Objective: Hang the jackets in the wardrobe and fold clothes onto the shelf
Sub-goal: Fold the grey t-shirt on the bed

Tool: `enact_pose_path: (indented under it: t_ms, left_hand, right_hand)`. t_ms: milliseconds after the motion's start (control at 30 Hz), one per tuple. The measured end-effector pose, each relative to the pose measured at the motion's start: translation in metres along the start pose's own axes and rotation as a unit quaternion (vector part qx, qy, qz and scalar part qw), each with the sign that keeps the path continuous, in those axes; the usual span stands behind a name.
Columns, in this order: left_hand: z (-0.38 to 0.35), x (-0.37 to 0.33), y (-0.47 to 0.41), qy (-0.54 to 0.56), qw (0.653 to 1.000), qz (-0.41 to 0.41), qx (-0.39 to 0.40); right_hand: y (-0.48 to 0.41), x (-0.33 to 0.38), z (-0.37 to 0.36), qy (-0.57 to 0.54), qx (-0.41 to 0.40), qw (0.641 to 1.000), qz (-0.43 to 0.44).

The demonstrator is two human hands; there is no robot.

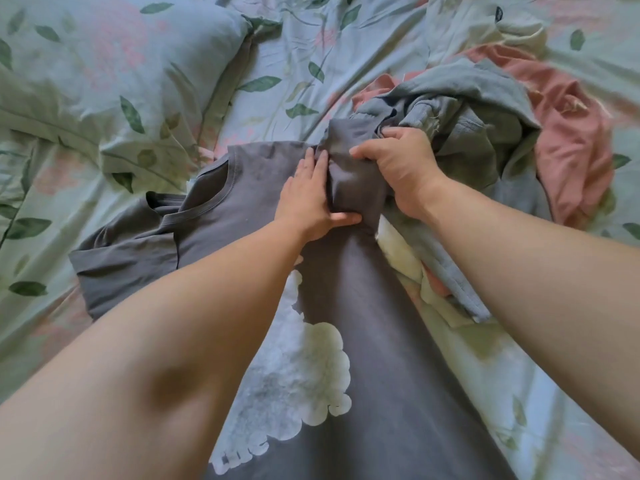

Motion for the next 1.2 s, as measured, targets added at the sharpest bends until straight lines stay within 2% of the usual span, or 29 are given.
enact_pose_path:
  t_ms: [67, 133, 167, 233, 433, 633, 800, 933, 1000, 1033, 1067, 1100, 1133, 1167, 1200]
  left_hand:
    - [0.0, 0.004, -0.003, -0.008, 1.0, 0.002, 0.004]
    - [-0.003, 0.007, -0.006, -0.023, 1.0, -0.001, 0.015]
    - [-0.005, 0.007, -0.009, -0.029, 0.999, -0.004, 0.023]
    - [-0.008, 0.005, -0.012, -0.042, 0.998, -0.009, 0.038]
    - [-0.019, 0.002, -0.017, -0.069, 0.996, -0.004, 0.063]
    - [-0.02, -0.003, 0.01, -0.077, 0.997, -0.008, 0.008]
    - [-0.032, 0.002, 0.005, -0.073, 0.994, 0.017, 0.078]
    - [-0.026, 0.005, -0.009, -0.007, 0.992, 0.038, 0.123]
    - [-0.002, 0.02, -0.011, 0.092, 0.989, 0.062, 0.102]
    - [0.014, 0.031, -0.01, 0.187, 0.975, 0.096, 0.065]
    - [0.028, 0.049, -0.006, 0.299, 0.941, 0.156, 0.022]
    - [0.038, 0.065, 0.003, 0.415, 0.88, 0.232, -0.004]
    - [0.039, 0.078, 0.017, 0.518, 0.793, 0.32, 0.004]
    - [0.033, 0.087, 0.031, 0.583, 0.713, 0.388, 0.035]
    - [0.029, 0.094, 0.041, 0.613, 0.663, 0.425, 0.066]
  right_hand:
    - [0.005, 0.016, -0.001, 0.083, -0.028, 0.99, 0.112]
    - [0.022, 0.037, 0.0, 0.184, -0.087, 0.949, 0.239]
    - [0.031, 0.045, -0.001, 0.209, -0.107, 0.931, 0.28]
    - [0.042, 0.049, -0.006, 0.219, -0.109, 0.916, 0.318]
    - [0.037, 0.048, -0.012, 0.317, -0.126, 0.881, 0.329]
    - [0.035, 0.05, -0.006, 0.412, -0.155, 0.842, 0.313]
    - [0.054, 0.05, -0.029, 0.42, -0.134, 0.833, 0.334]
    - [0.065, 0.044, -0.047, 0.435, -0.106, 0.834, 0.324]
    - [0.07, 0.04, -0.056, 0.428, -0.094, 0.844, 0.31]
    - [0.075, 0.037, -0.062, 0.429, -0.084, 0.845, 0.308]
    - [0.081, 0.032, -0.071, 0.436, -0.069, 0.84, 0.316]
    - [0.088, 0.026, -0.083, 0.451, -0.048, 0.828, 0.331]
    - [0.096, 0.017, -0.097, 0.471, -0.023, 0.811, 0.345]
    - [0.104, 0.006, -0.111, 0.492, 0.009, 0.797, 0.351]
    - [0.112, -0.009, -0.125, 0.51, 0.051, 0.788, 0.342]
Point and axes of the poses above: each hand's wrist, its own y-axis away from the middle knuckle, its own z-axis out of the back of the hand, x = y × z, the point moved 10 cm from there along -y, towards the middle knuckle, and after that the axes turned 12 degrees about -x, right-handed, at the moved point
